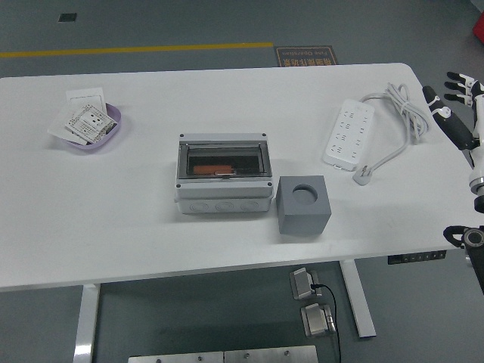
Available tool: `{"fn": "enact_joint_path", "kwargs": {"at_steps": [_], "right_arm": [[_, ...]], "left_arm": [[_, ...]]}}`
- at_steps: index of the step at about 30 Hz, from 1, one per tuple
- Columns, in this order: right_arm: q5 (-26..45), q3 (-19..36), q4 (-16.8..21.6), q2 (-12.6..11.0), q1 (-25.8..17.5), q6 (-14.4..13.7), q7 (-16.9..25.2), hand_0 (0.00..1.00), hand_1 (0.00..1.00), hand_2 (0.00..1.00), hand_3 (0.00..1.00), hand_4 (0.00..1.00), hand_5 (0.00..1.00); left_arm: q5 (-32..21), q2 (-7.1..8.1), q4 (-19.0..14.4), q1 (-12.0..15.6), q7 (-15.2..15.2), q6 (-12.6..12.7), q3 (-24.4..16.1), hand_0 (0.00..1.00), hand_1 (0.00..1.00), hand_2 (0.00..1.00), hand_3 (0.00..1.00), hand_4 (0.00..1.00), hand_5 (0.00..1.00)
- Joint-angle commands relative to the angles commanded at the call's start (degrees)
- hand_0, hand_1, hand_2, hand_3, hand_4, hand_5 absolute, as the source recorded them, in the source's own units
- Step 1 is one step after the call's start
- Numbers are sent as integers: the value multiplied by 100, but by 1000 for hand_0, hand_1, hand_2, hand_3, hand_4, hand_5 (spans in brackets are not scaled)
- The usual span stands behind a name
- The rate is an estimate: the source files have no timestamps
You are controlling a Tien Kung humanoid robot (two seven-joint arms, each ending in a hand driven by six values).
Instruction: Pick up the cylinder from the cube,place it in the box,flap close box
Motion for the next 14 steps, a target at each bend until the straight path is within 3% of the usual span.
{"fn": "enact_joint_path", "kwargs": {"at_steps": [1, 8, 14], "right_arm": [[-205, 7, -9, 12, 2, -25, 4, 941, 857, 923, 998, 850, 184], [-1096, 44, -52, 71, 13, -116, 76, 918, 840, 886, 958, 842, 173], [-1203, 55, -74, 84, 2, -114, 104, 918, 840, 886, 958, 842, 173]], "left_arm": [[-2, 0, 0, 0, -1, 2, 1, 645, 683, 626, 619, 712, 446], [-22, -4, 0, -17, -5, 5, 15, 644, 685, 626, 619, 712, 443], [-45, -7, 0, -23, -9, 4, 44, 644, 685, 626, 619, 712, 443]]}}
